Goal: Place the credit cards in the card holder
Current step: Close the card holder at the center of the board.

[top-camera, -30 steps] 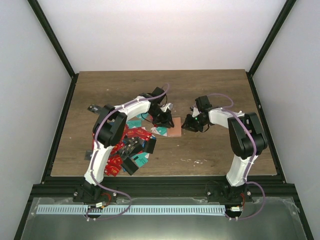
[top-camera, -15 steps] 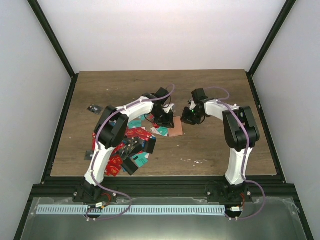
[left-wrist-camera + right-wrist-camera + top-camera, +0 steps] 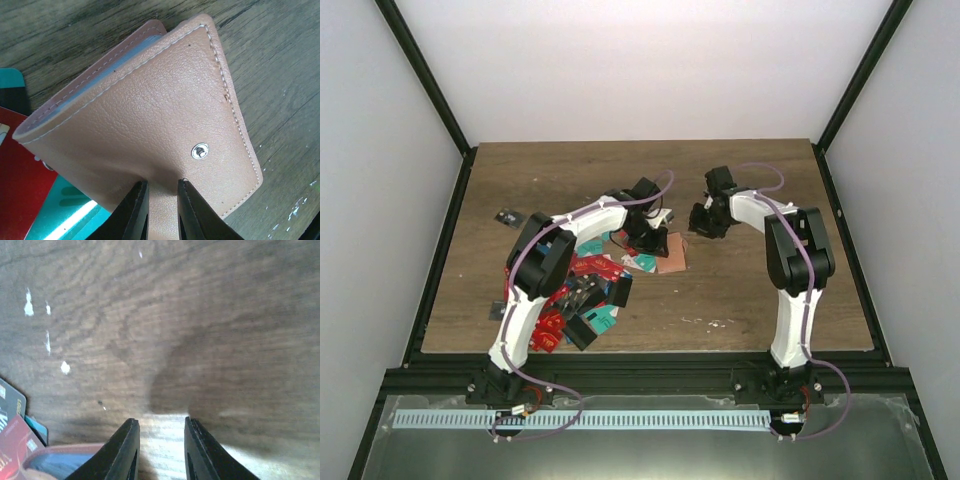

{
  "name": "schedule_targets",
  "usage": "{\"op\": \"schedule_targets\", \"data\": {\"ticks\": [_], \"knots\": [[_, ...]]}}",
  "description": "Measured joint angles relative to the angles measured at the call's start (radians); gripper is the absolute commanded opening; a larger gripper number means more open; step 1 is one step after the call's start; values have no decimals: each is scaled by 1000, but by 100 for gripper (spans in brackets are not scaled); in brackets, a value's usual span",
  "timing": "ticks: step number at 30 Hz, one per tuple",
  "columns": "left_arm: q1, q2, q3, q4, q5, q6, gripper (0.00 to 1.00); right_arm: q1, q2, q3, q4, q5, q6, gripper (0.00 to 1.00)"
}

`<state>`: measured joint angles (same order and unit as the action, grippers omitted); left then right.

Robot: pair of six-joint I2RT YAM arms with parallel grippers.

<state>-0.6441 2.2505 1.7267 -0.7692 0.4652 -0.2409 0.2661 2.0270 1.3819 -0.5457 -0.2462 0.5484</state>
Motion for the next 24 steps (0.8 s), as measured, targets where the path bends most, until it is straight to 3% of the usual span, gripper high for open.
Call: {"op": "schedule_targets", "data": {"ticks": [7, 14, 24], "knots": [[-2, -2, -1, 1, -6, 8, 20, -8, -97, -151, 45, -121, -51, 33], [-4, -10, -13, 8, -15, 13, 20, 3, -103, -176, 65, -175, -92, 36], [-4, -16, -21, -1, -33, 23, 20, 61, -97, -157, 50, -109, -127, 32]]}}
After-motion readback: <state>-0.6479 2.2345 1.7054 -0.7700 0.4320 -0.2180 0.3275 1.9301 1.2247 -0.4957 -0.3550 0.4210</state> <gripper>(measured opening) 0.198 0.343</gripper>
